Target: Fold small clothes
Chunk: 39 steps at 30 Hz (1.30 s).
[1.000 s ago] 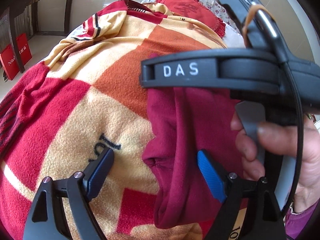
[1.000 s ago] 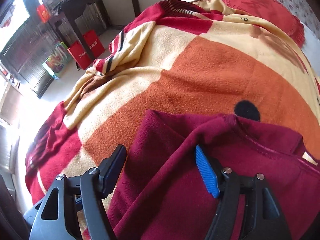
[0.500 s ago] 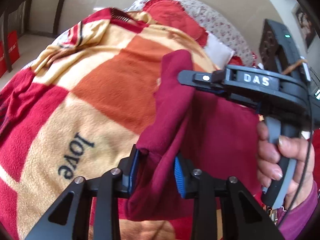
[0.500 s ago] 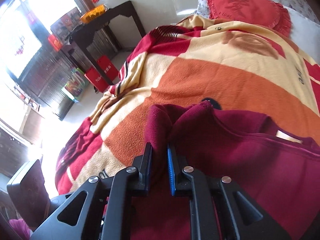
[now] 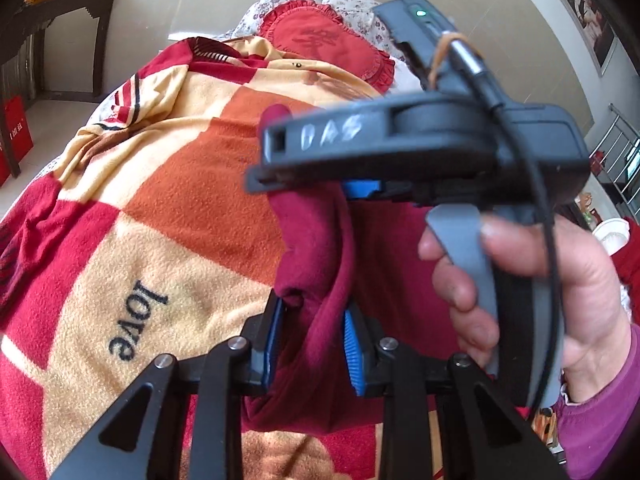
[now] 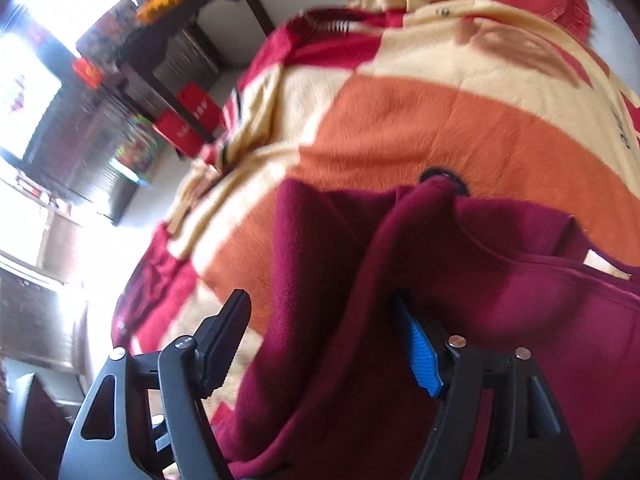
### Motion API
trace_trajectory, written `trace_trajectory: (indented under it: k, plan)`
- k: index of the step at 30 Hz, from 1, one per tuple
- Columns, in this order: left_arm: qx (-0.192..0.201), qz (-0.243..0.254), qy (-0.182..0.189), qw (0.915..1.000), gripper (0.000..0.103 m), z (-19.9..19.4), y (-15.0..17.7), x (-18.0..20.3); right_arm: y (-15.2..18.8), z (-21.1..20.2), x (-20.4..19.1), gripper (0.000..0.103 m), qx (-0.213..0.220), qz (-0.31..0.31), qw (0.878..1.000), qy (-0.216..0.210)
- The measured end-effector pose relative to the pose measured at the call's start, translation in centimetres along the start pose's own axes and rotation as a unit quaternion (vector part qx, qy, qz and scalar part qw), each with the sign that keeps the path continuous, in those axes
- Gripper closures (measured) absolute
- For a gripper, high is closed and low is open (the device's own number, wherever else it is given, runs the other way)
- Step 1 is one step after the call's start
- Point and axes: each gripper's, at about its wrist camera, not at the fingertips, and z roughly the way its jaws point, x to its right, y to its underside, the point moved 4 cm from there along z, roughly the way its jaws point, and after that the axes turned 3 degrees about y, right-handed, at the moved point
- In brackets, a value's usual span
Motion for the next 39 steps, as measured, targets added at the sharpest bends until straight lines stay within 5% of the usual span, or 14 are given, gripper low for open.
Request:
trace_trajectory:
  k: [2,5,11,18,21,26,39]
  plan:
    - [-0.002,0.000,-0.003,1.0000,0.074,0.2,0.0,-0.2,0.2,0.2,0.1,0.079,0.009,-0.008,0.999,0.031]
    - [-0.006,-0.005,-0.003,1.0000,0.073,0.3,0.1,-0.5,0.5,-0.5,0.5,0.095,0.035,-0.005,0.999,0.025]
    - [-0.024,-0.021,-0.011,0.9994,0.043,0.9,1.1,-1.2,1.0,-1.9,0.7,0.101,0.061,-0.015,0.998,0.029]
    - [-0.038,-0.023,-0.020,0.9988,0.039,1.5,1.9,-1.3,1.4,-2.8,1.4,0.102,0.067,-0.006,0.998,0.017]
    - [-0.036,-0.013,-0.023,0.9990,0.049,1.5,1.9,-0.7,1.5,-3.2,1.6,0.102,0.071,-0.006,0.997,0.015]
    - [-0.038,-0.005,-0.022,0.9990,0.081,1.3,1.6,0.2,1.9,-4.0,2.1,0.103,0.075,-0.004,0.997,0.007]
    - [-0.028,0.073,0.054,0.9955,0.088,-1.0,-0.7,10.1,2.9,-11.4,6.8,0.103,0.123,0.008,0.992,0.008]
